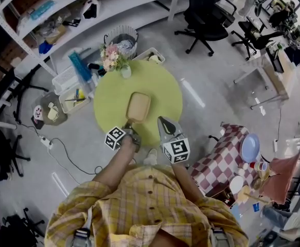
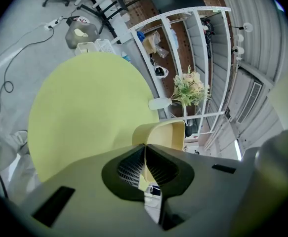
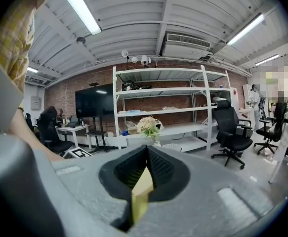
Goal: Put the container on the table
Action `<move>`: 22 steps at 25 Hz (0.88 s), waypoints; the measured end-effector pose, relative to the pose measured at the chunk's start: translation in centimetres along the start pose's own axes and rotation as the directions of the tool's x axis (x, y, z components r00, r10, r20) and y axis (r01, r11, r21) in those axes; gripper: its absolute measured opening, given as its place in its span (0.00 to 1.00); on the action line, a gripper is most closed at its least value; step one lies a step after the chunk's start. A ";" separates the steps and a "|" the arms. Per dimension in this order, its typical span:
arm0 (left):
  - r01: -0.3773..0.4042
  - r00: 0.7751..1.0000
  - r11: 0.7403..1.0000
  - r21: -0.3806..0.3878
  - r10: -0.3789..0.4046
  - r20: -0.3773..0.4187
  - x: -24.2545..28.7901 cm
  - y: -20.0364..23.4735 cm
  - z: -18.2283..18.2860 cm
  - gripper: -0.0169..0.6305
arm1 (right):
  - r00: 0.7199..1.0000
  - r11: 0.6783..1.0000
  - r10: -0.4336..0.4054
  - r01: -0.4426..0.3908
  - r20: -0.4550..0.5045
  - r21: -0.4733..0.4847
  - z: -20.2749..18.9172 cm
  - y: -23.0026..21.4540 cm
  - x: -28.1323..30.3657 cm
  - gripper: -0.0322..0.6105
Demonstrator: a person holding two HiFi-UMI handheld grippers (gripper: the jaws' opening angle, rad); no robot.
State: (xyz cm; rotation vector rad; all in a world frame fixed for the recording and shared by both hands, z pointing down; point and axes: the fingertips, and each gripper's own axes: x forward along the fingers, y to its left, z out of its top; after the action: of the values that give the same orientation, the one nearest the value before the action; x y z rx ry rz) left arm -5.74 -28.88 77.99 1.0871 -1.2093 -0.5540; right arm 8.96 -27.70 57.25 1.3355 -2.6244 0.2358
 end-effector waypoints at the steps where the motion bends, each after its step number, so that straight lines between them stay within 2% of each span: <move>1: -0.006 1.000 1.000 0.008 0.006 -0.003 0.2 0.1 0.0 0.05 | 1.000 1.000 -0.003 0.003 -0.001 -0.001 0.0 -0.1 0.0 0.05; 10: -0.051 0.999 0.998 0.029 0.051 -0.019 1.5 1.1 -0.5 0.05 | 1.000 1.000 -0.027 0.027 0.000 -0.001 0.0 -0.8 -0.9 0.05; 17: -0.072 0.997 0.997 0.018 0.072 -0.001 2.7 1.6 -0.6 0.05 | 1.000 1.000 -0.023 0.023 -0.004 0.010 -0.5 -1.3 -1.1 0.05; 22: -0.090 0.996 0.995 0.040 0.090 0.008 3.4 1.8 -0.1 0.05 | 1.000 1.000 -0.014 0.014 -0.006 0.002 -0.5 -1.0 -1.2 0.05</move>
State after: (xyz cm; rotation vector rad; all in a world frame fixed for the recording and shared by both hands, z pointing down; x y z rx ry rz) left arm -4.87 -30.91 81.20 1.0598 -1.2728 -0.4654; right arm 10.50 -27.27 57.51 1.3517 -2.6090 0.2401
